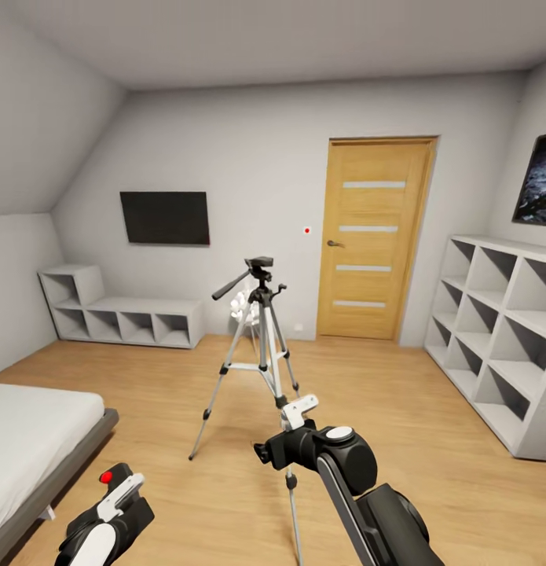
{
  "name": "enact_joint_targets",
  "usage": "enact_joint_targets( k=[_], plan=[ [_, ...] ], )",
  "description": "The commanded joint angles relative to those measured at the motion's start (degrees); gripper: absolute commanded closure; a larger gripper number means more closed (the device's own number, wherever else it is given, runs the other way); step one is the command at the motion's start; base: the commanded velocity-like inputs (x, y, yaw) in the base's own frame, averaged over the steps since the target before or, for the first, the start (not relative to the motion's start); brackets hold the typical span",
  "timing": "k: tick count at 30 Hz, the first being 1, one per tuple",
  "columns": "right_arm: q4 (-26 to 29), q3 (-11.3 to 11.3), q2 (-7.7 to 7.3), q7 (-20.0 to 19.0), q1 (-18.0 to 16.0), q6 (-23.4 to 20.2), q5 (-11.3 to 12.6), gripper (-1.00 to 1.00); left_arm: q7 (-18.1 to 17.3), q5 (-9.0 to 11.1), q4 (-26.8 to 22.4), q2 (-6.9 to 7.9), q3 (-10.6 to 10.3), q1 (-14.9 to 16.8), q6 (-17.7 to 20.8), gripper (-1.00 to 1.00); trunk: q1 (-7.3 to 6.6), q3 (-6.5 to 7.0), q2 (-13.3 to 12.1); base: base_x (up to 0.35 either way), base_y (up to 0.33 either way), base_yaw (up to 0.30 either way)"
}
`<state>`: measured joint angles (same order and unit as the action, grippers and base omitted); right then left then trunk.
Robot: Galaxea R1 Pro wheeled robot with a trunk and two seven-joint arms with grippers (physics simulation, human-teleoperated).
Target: Attach the digital camera to the camera tripod in the bedroom.
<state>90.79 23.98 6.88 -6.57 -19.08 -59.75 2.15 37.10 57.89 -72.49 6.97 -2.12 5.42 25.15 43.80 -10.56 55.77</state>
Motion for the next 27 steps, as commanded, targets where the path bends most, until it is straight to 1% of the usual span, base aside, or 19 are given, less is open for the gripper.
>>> enact_joint_targets(
  k=[1,3,10,26,27],
  plan=[
    [-0.1,0.0,-0.04,0.0,0.0,-0.3,0.2,-1.00,0.4,0.3,0.2,0.06,0.0,0.0,0.1,1.00,-0.22,0.10,-0.4,0.000,0.000,-0.214],
    [-0.3,0.1,-0.22,0.0,0.1,-0.3,0.2,-1.00,0.4,0.5,1.1,0.06,0.2,0.0,0.1,1.00,-0.66,0.46,-1.2,0.000,0.000,-0.232],
    [-0.4,0.2,-0.27,0.0,0.2,-0.3,0.4,-1.00,0.2,1.0,1.4,0.34,0.4,0.0,0.2,1.00,-2.19,1.72,-4.0,0.000,0.000,-0.259],
    [-0.3,0.5,-0.28,0.0,0.7,-0.3,0.4,-1.00,0.5,1.0,1.6,0.74,0.7,0.0,0.1,1.00,-5.71,4.59,-10.4,0.000,0.000,-0.265],
    [-0.2,0.5,-0.28,0.0,0.9,-0.3,0.3,-1.00,0.5,1.0,1.7,0.73,1.1,0.1,0.0,1.00,-5.71,4.59,-10.4,0.000,0.000,-0.266]
  ],
)
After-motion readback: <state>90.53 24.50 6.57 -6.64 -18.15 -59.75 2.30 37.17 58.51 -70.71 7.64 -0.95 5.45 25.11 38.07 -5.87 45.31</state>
